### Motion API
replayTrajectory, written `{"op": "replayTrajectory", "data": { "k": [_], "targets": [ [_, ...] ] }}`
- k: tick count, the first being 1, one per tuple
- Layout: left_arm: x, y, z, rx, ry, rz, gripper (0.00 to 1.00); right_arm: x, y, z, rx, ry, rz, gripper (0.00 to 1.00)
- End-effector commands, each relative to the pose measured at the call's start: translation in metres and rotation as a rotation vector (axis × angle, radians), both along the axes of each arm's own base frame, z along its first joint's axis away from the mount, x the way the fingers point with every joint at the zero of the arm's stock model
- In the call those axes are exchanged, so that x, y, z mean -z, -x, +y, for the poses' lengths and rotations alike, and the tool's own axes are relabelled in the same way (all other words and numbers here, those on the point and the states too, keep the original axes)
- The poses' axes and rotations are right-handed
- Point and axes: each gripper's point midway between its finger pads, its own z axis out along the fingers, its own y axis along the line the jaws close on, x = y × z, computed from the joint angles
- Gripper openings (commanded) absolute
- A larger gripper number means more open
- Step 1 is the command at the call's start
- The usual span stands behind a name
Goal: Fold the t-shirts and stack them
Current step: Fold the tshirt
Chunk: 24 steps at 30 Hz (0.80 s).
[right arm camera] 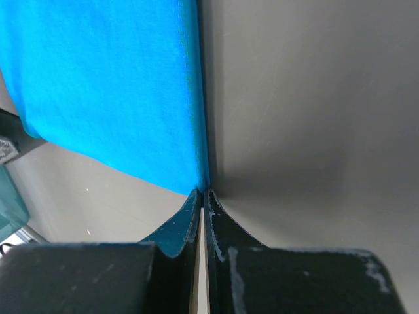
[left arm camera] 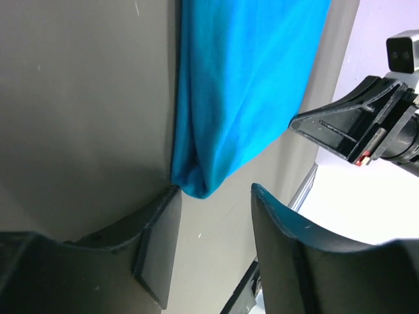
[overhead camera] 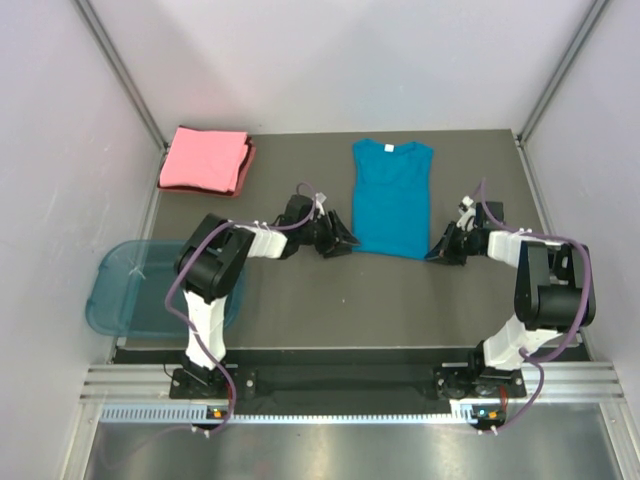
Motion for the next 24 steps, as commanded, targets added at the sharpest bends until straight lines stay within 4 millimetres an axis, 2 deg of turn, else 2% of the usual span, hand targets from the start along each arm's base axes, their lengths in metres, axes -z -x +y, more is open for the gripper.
{"op": "replayTrajectory", "data": {
  "k": [1, 3, 6, 7, 11, 13, 14, 15, 16, 17, 19, 20, 21, 23, 24],
  "targets": [
    [0.023, -0.007, 0.003, -0.022, -0.047, 0.011, 0.52, -0.004, 0.0, 0.001, -0.019, 0.003, -0.024, 0.0],
    [0.023, -0.009, 0.001, -0.015, -0.05, 0.005, 0.48, -0.004, 0.0, 0.002, -0.021, -0.003, -0.026, 0.0],
    [0.027, -0.012, 0.002, -0.011, -0.075, 0.006, 0.15, -0.002, 0.0, 0.001, -0.015, -0.006, -0.017, 0.0],
    [0.027, -0.012, 0.001, -0.009, -0.075, 0.01, 0.0, -0.003, -0.001, 0.002, -0.018, -0.006, -0.023, 0.0],
    [0.023, 0.003, 0.005, 0.014, -0.073, 0.028, 0.0, -0.007, 0.006, -0.002, 0.012, 0.016, -0.001, 0.0],
    [0.011, 0.013, 0.011, 0.011, -0.08, 0.025, 0.0, -0.011, 0.019, -0.001, 0.019, 0.025, 0.024, 0.0],
    [0.017, 0.025, 0.017, 0.014, -0.096, 0.047, 0.0, -0.011, 0.024, -0.002, 0.025, 0.035, 0.031, 0.0],
    [0.007, 0.033, 0.019, 0.021, -0.095, 0.043, 0.0, -0.012, 0.029, -0.001, 0.026, 0.04, 0.035, 0.0],
    [0.007, 0.04, 0.022, 0.023, -0.098, 0.053, 0.0, -0.015, 0.039, 0.001, 0.019, 0.044, 0.036, 0.0],
    [0.014, 0.055, 0.028, 0.028, -0.112, 0.082, 0.0, -0.015, 0.046, 0.002, 0.016, 0.05, 0.042, 0.0],
    [-0.001, 0.071, 0.025, 0.044, -0.076, 0.066, 0.0, -0.018, 0.064, 0.003, 0.014, 0.049, 0.049, 0.0],
    [0.004, 0.087, 0.029, 0.055, -0.084, 0.086, 0.0, -0.02, 0.069, 0.003, 0.019, 0.051, 0.049, 0.0],
    [-0.007, 0.098, 0.023, 0.08, -0.071, 0.062, 0.0, -0.022, 0.074, 0.004, 0.025, 0.049, 0.047, 0.0],
    [-0.005, 0.116, 0.026, 0.086, -0.091, 0.071, 0.0, -0.028, 0.088, 0.003, 0.034, 0.063, 0.033, 0.0],
    [-0.017, 0.125, 0.021, 0.094, -0.074, 0.055, 0.0, -0.031, 0.093, 0.005, 0.029, 0.062, 0.031, 0.0]
  ]
}}
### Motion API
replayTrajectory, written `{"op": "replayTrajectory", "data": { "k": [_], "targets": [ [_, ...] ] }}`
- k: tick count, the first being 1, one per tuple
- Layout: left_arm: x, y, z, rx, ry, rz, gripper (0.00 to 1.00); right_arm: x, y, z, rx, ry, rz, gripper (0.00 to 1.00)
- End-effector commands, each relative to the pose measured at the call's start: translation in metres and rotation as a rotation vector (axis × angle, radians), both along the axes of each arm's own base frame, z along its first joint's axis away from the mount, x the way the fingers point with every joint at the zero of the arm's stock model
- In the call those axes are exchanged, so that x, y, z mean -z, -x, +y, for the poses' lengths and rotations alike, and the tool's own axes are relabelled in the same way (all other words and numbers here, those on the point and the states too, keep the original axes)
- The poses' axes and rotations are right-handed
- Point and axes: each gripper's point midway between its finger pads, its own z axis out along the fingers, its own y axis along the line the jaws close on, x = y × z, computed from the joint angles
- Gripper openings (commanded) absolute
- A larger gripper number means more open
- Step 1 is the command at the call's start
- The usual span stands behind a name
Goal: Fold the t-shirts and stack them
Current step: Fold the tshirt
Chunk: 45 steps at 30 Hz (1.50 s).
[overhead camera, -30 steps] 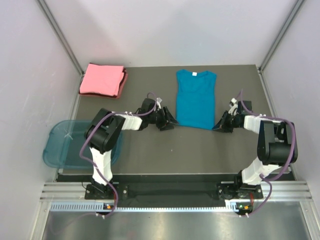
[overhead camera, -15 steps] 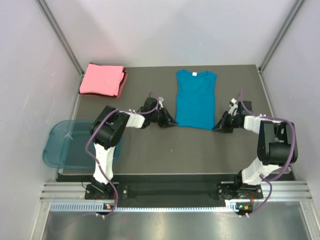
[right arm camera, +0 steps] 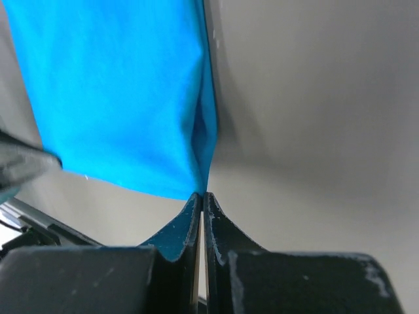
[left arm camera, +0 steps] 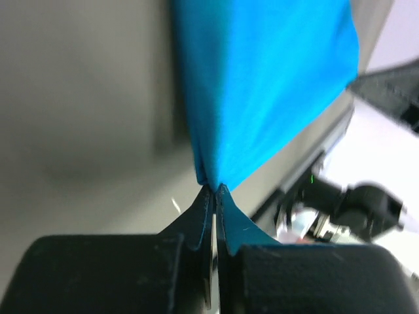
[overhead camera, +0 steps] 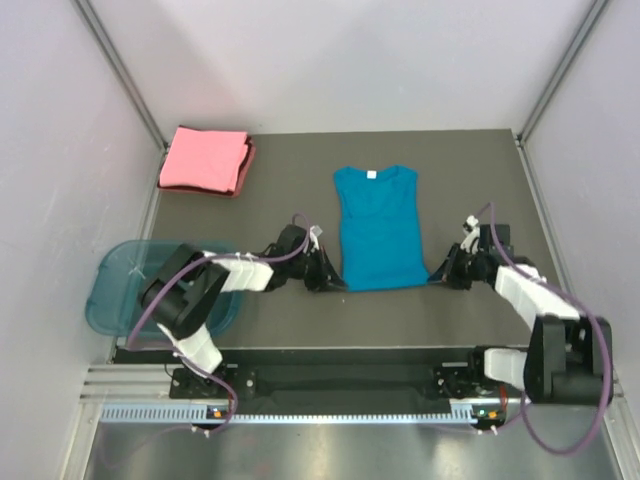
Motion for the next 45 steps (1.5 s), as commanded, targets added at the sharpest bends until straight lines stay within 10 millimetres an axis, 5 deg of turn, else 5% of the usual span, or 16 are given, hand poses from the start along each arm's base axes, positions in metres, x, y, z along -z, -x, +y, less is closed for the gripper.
{"op": "replayTrajectory", "data": {
  "k": [1, 4, 8, 12, 18, 27, 36, 39, 45],
  "targets": [
    [-0.024, 0.028, -0.004, 0.022, 0.023, -0.032, 0.0, -0.013, 0.025, 0.001, 0.024, 0.023, -0.008, 0.0],
    [-0.031, 0.046, 0.002, 0.005, 0.006, -0.033, 0.0, -0.03, 0.04, 0.021, -0.004, -0.006, -0.048, 0.0],
    [-0.039, 0.053, 0.022, -0.063, -0.056, -0.048, 0.0, -0.048, 0.052, 0.028, 0.007, -0.002, -0.093, 0.0],
    [-0.063, 0.054, 0.021, -0.055, -0.024, -0.085, 0.0, -0.056, 0.064, 0.028, 0.005, -0.002, -0.113, 0.0],
    [-0.074, 0.048, 0.022, -0.055, -0.046, -0.117, 0.0, -0.088, 0.049, 0.023, 0.043, 0.005, -0.266, 0.0],
    [-0.102, -0.013, 0.022, -0.077, -0.121, -0.245, 0.0, -0.131, -0.011, 0.022, 0.073, 0.042, -0.391, 0.0],
    [-0.133, -0.098, 0.028, -0.12, -0.113, -0.333, 0.0, -0.173, -0.084, 0.029, 0.08, 0.055, -0.472, 0.0],
    [-0.157, -0.13, 0.025, -0.13, -0.088, -0.397, 0.0, -0.185, -0.108, 0.032, 0.082, 0.056, -0.502, 0.0],
    [-0.154, -0.178, 0.023, -0.128, -0.072, -0.42, 0.0, -0.191, -0.153, 0.041, 0.072, 0.043, -0.519, 0.0]
  ]
}}
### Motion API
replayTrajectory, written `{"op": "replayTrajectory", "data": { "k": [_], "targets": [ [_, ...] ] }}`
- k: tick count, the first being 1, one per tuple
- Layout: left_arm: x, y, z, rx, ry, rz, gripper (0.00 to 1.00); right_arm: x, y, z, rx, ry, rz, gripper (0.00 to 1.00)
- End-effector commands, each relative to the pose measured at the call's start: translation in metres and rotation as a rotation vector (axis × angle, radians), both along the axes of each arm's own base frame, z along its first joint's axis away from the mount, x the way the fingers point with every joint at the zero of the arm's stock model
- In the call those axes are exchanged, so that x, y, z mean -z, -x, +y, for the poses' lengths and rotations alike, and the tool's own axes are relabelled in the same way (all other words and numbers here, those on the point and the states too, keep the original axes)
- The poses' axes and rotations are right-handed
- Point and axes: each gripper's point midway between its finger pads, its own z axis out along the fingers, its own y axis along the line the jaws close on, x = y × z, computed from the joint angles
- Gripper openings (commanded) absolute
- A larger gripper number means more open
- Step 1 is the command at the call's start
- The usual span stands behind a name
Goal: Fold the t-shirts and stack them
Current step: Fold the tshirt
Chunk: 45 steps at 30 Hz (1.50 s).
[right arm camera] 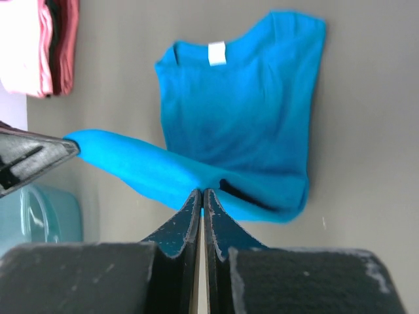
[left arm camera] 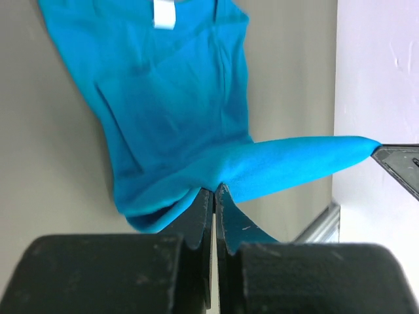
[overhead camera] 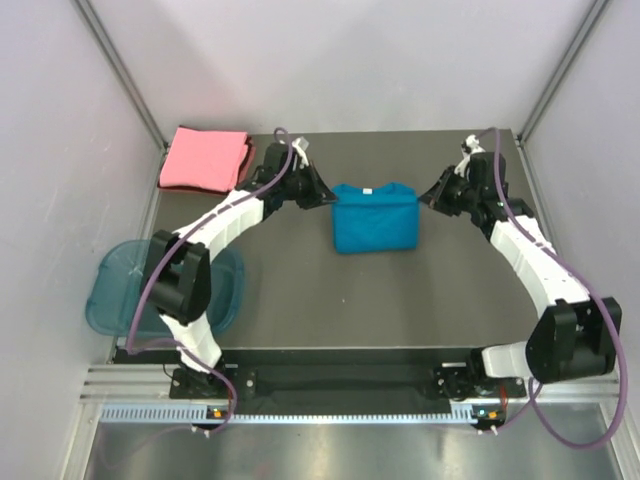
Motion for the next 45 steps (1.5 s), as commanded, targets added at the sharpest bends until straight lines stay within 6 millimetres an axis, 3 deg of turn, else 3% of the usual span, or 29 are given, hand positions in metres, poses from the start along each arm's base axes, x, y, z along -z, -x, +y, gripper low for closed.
{"op": "replayTrajectory", "data": {
  "k": [1, 7, 11, 20, 21, 22, 24, 25, 27, 28, 30, 37, 43, 45],
  "targets": [
    [-0.005, -0.03, 0.001, 0.017, 0.009, -0.058, 0.0, -0.034, -0.039, 0.005, 0.0, -0.004, -0.141, 0.0],
    [0.004, -0.069, 0.002, 0.018, 0.069, -0.088, 0.0, -0.021, -0.08, 0.011, -0.021, -0.017, -0.146, 0.0],
    [-0.002, -0.094, -0.001, 0.021, 0.143, -0.13, 0.0, -0.008, -0.108, 0.012, -0.031, -0.028, -0.153, 0.0],
    [-0.002, -0.132, -0.007, 0.036, 0.181, -0.214, 0.0, 0.009, -0.147, 0.011, -0.054, -0.034, -0.163, 0.0],
    [-0.009, -0.136, -0.009, 0.046, 0.19, -0.233, 0.0, 0.013, -0.151, 0.012, -0.055, -0.039, -0.157, 0.0],
    [0.003, -0.141, -0.01, 0.048, 0.189, -0.216, 0.0, 0.014, -0.154, 0.01, -0.048, -0.042, -0.159, 0.0],
    [-0.001, -0.148, -0.015, 0.057, 0.205, -0.219, 0.0, 0.02, -0.159, 0.009, -0.035, -0.049, -0.152, 0.0],
    [0.011, -0.15, -0.018, 0.062, 0.213, -0.191, 0.0, 0.02, -0.162, 0.008, -0.03, -0.053, -0.154, 0.0],
    [0.01, -0.156, -0.02, 0.061, 0.225, -0.193, 0.0, 0.026, -0.165, 0.006, -0.017, -0.059, -0.142, 0.0],
    [0.019, -0.159, -0.02, 0.058, 0.221, -0.183, 0.0, 0.028, -0.167, 0.005, -0.011, -0.061, -0.137, 0.0],
    [0.02, -0.165, -0.02, 0.052, 0.22, -0.191, 0.0, 0.028, -0.173, 0.003, -0.002, -0.066, -0.152, 0.0],
    [0.051, -0.183, -0.016, 0.018, 0.217, -0.156, 0.0, 0.047, -0.189, -0.005, 0.009, -0.072, -0.138, 0.02],
    [0.063, -0.198, -0.011, 0.0, 0.227, -0.16, 0.18, 0.064, -0.206, -0.001, -0.038, -0.119, -0.131, 0.14],
    [0.054, -0.206, 0.0, -0.019, 0.243, -0.177, 0.26, 0.066, -0.211, 0.001, -0.058, -0.135, -0.131, 0.32]
  ]
}}
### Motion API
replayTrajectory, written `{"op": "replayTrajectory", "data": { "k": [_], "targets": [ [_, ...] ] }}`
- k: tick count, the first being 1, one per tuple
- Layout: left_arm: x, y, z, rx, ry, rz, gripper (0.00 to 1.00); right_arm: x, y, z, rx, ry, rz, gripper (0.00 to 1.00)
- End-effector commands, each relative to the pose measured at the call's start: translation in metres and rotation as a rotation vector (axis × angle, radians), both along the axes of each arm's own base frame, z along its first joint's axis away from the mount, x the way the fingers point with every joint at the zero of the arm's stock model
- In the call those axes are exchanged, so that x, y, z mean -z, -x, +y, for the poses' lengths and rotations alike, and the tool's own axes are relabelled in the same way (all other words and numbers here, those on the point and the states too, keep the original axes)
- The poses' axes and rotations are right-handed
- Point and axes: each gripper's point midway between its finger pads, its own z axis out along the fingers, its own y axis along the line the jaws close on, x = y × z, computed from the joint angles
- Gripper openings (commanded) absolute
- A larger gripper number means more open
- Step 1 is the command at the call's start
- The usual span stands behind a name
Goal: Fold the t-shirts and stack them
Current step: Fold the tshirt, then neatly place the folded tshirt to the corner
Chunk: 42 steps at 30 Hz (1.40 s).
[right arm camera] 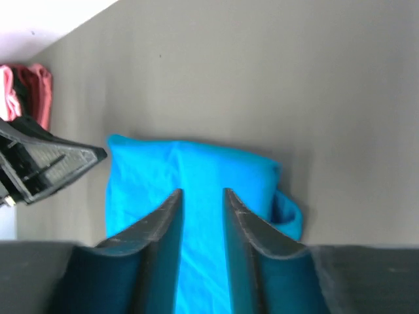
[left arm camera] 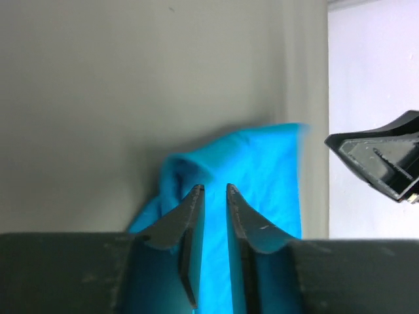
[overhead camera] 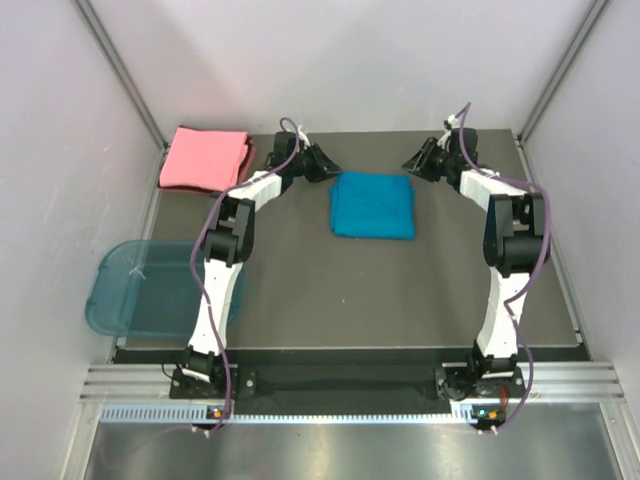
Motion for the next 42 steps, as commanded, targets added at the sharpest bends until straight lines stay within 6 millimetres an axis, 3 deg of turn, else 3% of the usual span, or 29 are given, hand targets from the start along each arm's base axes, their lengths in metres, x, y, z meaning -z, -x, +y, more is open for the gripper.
{"op": "replayTrajectory", "data": {
  "k": [1, 3, 5, 6, 7, 8, 10, 11, 12, 13, 14, 15, 17, 19, 21, 26, 28, 31, 35, 36, 39, 42],
  "targets": [
    [-0.045, -0.027, 0.018, -0.035, 0.057, -0.125, 0.27, -0.028, -0.02, 0.003, -0.049, -0.035, -0.103, 0.36],
    [-0.061, -0.031, 0.033, -0.047, 0.063, -0.146, 0.29, -0.037, -0.017, 0.0, -0.052, -0.015, -0.117, 0.44],
    [-0.059, -0.029, 0.044, -0.048, -0.024, -0.142, 0.31, -0.044, -0.008, -0.002, -0.063, 0.02, -0.117, 0.57],
    [-0.068, -0.025, 0.047, -0.051, -0.079, -0.157, 0.36, -0.045, -0.003, -0.004, -0.071, 0.032, -0.106, 0.59],
    [-0.064, -0.021, 0.052, -0.045, -0.157, -0.18, 0.37, -0.045, 0.002, -0.003, -0.085, 0.044, -0.099, 0.62],
    [-0.052, -0.008, 0.054, -0.024, -0.187, -0.134, 0.37, -0.043, 0.014, -0.004, -0.107, 0.071, -0.073, 0.63],
    [-0.066, 0.013, 0.046, 0.039, -0.171, -0.15, 0.34, -0.041, 0.026, -0.007, -0.13, 0.1, -0.062, 0.64],
    [-0.052, 0.027, 0.043, 0.065, -0.173, -0.117, 0.33, -0.036, 0.038, -0.008, -0.142, 0.12, -0.041, 0.58],
    [-0.062, 0.038, 0.036, 0.093, -0.167, -0.134, 0.31, -0.034, 0.044, -0.009, -0.146, 0.127, -0.03, 0.54],
    [-0.061, 0.049, 0.029, 0.122, -0.168, -0.135, 0.29, -0.033, 0.05, -0.006, -0.172, 0.12, -0.027, 0.5],
    [-0.053, 0.062, 0.024, 0.156, -0.161, -0.12, 0.29, -0.03, 0.058, -0.003, -0.199, 0.117, -0.022, 0.4],
    [-0.06, 0.074, 0.012, 0.188, -0.155, -0.138, 0.29, -0.031, 0.062, 0.0, -0.221, 0.103, -0.026, 0.35],
    [-0.047, 0.092, 0.0, 0.222, -0.14, -0.113, 0.28, -0.025, 0.075, 0.012, -0.29, 0.044, -0.01, 0.27],
    [-0.044, 0.101, -0.017, 0.247, -0.092, -0.115, 0.27, -0.019, 0.082, 0.018, -0.321, 0.012, 0.007, 0.26],
    [-0.021, 0.115, -0.025, 0.278, -0.062, -0.054, 0.25, -0.002, 0.09, 0.018, -0.324, -0.008, 0.051, 0.26],
    [0.023, 0.124, -0.014, 0.212, -0.084, 0.035, 0.24, 0.048, 0.095, 0.006, -0.271, 0.014, 0.142, 0.26],
    [0.029, 0.125, -0.013, 0.205, -0.089, 0.056, 0.23, 0.057, 0.096, 0.003, -0.258, 0.005, 0.158, 0.26],
    [0.009, 0.126, -0.016, 0.215, -0.058, 0.044, 0.23, 0.053, 0.094, 0.002, -0.257, 0.014, 0.152, 0.26],
    [-0.044, 0.125, -0.017, 0.219, -0.043, -0.016, 0.27, 0.028, 0.097, 0.001, -0.255, 0.026, 0.123, 0.28],
    [-0.048, 0.125, -0.015, 0.22, -0.055, -0.024, 0.28, 0.024, 0.101, 0.0, -0.249, 0.029, 0.128, 0.28],
    [-0.049, 0.13, -0.009, 0.217, -0.11, -0.015, 0.33, 0.011, 0.113, 0.002, -0.25, 0.043, 0.117, 0.31],
    [-0.025, 0.138, 0.002, 0.214, -0.188, 0.016, 0.36, 0.011, 0.127, 0.005, -0.251, 0.037, 0.133, 0.32]
  ]
}}
